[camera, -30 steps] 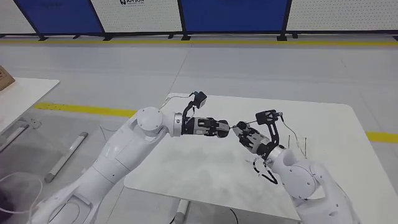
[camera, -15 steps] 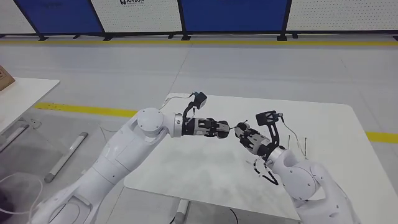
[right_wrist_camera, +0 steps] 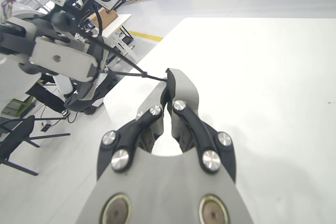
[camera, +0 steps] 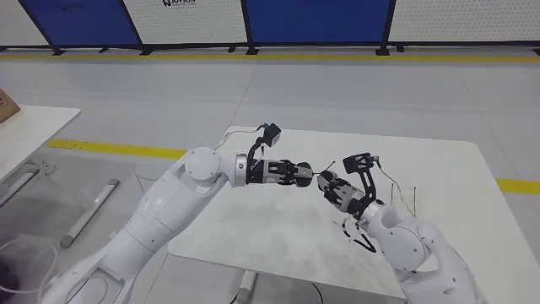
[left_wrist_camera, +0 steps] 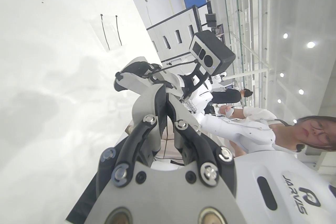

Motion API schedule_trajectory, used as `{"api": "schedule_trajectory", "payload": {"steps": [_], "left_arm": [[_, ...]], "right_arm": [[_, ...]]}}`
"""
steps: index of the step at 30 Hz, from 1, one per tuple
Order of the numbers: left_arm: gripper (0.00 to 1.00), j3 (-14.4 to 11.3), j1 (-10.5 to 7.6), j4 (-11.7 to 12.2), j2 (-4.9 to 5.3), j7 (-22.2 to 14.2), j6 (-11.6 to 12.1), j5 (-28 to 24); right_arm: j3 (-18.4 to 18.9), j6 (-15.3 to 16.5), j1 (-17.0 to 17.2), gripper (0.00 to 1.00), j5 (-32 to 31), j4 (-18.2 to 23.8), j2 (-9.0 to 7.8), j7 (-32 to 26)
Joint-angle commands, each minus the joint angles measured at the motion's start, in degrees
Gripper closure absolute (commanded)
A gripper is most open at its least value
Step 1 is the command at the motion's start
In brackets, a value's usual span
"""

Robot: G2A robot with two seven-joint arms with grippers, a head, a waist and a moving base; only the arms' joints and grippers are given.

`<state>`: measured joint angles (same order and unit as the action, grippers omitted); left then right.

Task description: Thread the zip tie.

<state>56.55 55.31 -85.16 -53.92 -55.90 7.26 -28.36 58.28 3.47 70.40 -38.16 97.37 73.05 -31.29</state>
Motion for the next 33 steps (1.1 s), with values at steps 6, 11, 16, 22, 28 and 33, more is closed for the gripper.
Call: {"api": "schedule_trajectory", "payload": {"steps": [6,11,16,22,28,33], "left_arm": [[1.00,0.5,0.33,-0.5,0.00,-0.1,0.5,-0.6],[1.00,1.3,0.80,-1.6,0.12,-0.2,1.3,-1.2],[1.00,2.4,1.66,-3.2,0.35,-0.5,1.7,-1.5],[1.00,3.3,2.55,-4.4,0.59,-0.5,1.8,-1.4],[1.00,3.6,2.78,-3.8,0.70,0.0,0.5,-0.1],[1.00,3.7,2.58,-1.5,0.70,0.8,0.0,0.9]], "right_arm": [[-0.1,-0.2,0.0,1.00,-0.2,-0.8,0.02,-0.4],[-0.3,-0.5,-0.2,1.00,-0.3,-1.9,0.11,-0.7],[-0.6,-0.6,-0.6,1.00,-0.3,-2.8,0.23,-0.7],[-0.6,-0.7,-0.7,1.00,-0.4,-3.3,0.30,-0.6],[-0.1,-0.7,-0.7,0.00,0.9,-3.1,0.33,-0.6],[4.6,-1.2,2.5,0.00,3.8,0.4,-0.27,2.7]]}}
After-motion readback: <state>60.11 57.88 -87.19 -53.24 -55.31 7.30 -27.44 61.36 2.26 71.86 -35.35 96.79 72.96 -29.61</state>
